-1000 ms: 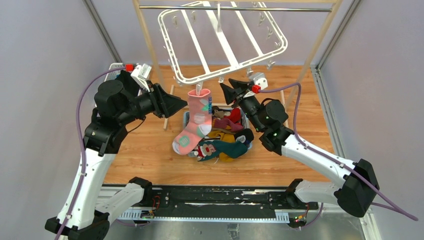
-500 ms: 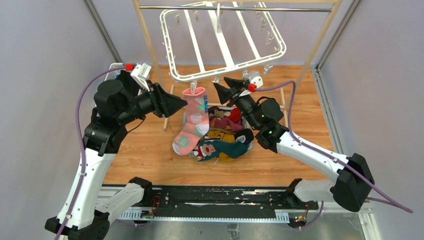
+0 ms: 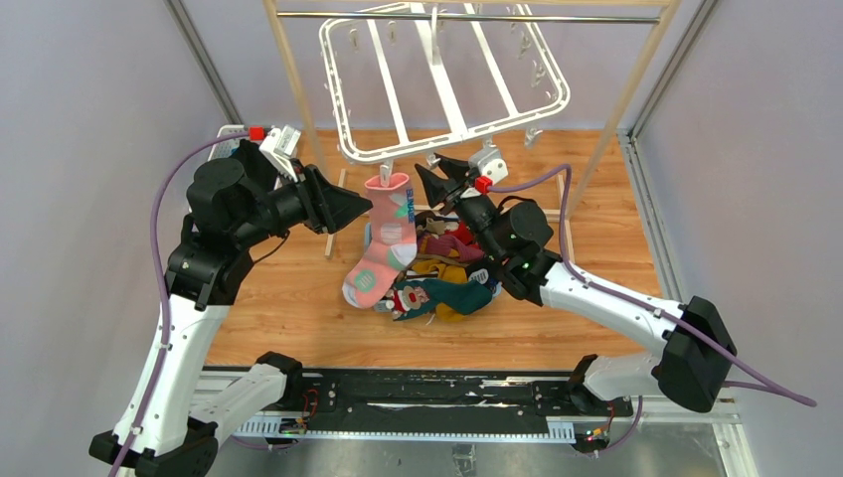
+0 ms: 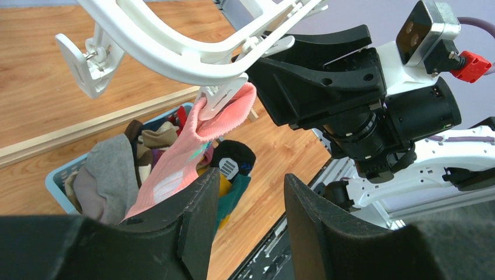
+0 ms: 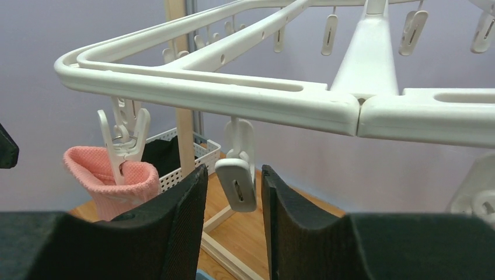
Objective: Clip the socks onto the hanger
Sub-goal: Open the clamp at the hanger.
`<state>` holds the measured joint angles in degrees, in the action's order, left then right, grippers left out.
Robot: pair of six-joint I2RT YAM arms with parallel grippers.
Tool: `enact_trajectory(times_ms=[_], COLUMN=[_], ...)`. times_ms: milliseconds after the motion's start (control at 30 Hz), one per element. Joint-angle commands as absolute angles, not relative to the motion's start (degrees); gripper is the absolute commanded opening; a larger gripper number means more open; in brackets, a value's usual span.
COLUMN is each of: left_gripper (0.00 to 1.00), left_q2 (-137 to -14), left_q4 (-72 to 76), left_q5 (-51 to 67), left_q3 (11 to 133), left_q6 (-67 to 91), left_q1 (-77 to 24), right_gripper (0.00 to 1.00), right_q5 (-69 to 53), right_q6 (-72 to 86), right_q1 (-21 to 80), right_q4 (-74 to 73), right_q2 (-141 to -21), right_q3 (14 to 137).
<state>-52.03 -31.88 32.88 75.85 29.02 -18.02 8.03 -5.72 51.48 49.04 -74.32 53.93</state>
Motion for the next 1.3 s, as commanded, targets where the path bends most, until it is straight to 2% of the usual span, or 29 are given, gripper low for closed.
enact_trajectory(times_ms=[0, 433, 500, 600, 767, 1267], left_gripper=[0.49, 0.49, 0.49, 0.49, 0.49, 0.49], left_q2=[-51.6, -51.7, -51.7, -51.7, -51.7, -51.5], left_q4=[-32.3, -31.8, -31.7, -31.5, -31.6, -32.1], left_q5=[33.1, 33.3, 33.3, 33.5, 33.6, 33.2], left_q3=[77.4, 77.8, 77.9, 78.0, 78.5, 79.1], left_q6=[28.6, 29.2, 29.4, 29.9, 30.1, 29.7], left_q1=[-18.1, -18.1, -18.1, -18.1, -18.1, -18.1], right_gripper=[0.37, 0.12, 0.14, 0.27, 0.28, 0.07], right_q5=[9.5, 8.8, 8.9, 8.9, 9.7, 11.6], right_q6=[-7.0, -4.7, -4.4, -4.3, -4.0, -3.1], right_q1=[52.0, 52.2, 52.6, 53.1, 53.4, 53.6], right_q4=[51.2, 51.1, 51.3, 51.4, 52.1, 53.3], right_q2=[-74.8, -73.8, -73.5, -73.2, -72.8, -71.1], right_q3=[55.8, 53.9, 53.2, 52.2, 51.3, 50.1])
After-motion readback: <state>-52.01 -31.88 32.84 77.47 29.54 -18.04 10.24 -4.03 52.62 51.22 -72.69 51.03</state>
